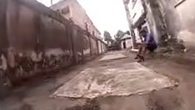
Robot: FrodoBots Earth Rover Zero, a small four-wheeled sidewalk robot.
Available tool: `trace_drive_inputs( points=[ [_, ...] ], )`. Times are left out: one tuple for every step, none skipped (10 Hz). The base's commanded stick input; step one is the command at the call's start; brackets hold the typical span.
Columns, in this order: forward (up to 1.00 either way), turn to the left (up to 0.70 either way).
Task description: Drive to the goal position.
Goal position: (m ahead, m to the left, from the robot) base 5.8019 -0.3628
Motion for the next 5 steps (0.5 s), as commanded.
trace_drive_inputs(
  points=[
    [0.85, 0.0],
    [0.85, 0.0],
    [0.85, 0.0],
    [0.85, 0.0],
    [0.85, 0.0]
  ],
)
